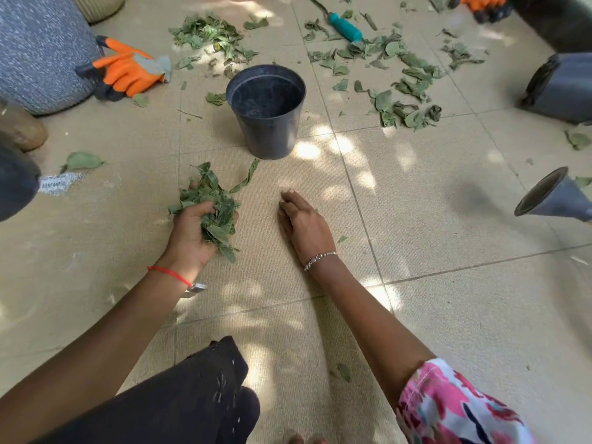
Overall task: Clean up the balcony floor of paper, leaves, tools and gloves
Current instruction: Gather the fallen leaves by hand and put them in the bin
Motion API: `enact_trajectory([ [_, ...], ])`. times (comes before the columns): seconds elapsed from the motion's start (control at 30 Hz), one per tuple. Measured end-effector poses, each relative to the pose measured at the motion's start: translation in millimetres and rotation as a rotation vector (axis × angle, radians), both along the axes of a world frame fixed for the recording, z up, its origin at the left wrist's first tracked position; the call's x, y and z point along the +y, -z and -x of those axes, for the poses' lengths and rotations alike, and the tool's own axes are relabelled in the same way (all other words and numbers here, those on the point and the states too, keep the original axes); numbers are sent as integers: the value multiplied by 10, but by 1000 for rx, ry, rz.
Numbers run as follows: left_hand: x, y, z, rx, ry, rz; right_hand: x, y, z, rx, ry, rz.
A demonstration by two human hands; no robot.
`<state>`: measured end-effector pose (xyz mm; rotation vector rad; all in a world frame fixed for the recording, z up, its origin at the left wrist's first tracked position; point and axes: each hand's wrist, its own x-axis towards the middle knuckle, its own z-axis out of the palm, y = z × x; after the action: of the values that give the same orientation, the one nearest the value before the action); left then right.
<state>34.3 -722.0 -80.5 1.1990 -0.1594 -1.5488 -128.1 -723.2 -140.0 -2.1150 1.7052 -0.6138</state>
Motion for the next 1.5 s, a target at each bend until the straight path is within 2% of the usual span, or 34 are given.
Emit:
enact_trajectory([
  [0.1, 11, 14, 10, -2, 20, 14, 49, -56, 42, 105, 46, 159],
  [0.23, 19, 44, -19, 4, 38, 19, 221, -113, 215, 273, -83, -92],
  [0.3, 17, 44, -13, -8, 49, 23, 256, -98, 263, 295, -150, -98],
  [0.53, 8, 65, 64, -21, 78, 18, 427, -106, 143, -157, -114, -21],
  [0.7, 7, 44, 130, 9, 73, 15, 549, -107, 40, -132, 8, 53],
  [0.77, 27, 31, 160, 17, 76, 17, 537, -93, 3, -211, 95, 71],
  [0.87, 67, 17, 191, 17, 90, 13, 470, -200, 2, -620, 383, 4],
  [0.97, 97, 9, 224, 34, 96, 12, 396, -309, 182, -1356, 766, -284],
  [1.03, 109, -1, 241, 39, 96, 6, 393, -353, 369, -1859, 808, -398],
  [1.1, 121, -21, 266, 25, 112, 8, 407, -413, 536, -2216, 733, -379],
  [1.2, 137, -34, 315, 24, 127, 12, 439, -505, 661, -2443, 619, -293],
  [1.3, 125, -16, 373, 49, 133, 15, 430, -459, 718, -2502, 530, -317],
  [1.5, 58, -1, 517, 38, 153, 16, 323, -449, 654, -2586, 501, -446],
])
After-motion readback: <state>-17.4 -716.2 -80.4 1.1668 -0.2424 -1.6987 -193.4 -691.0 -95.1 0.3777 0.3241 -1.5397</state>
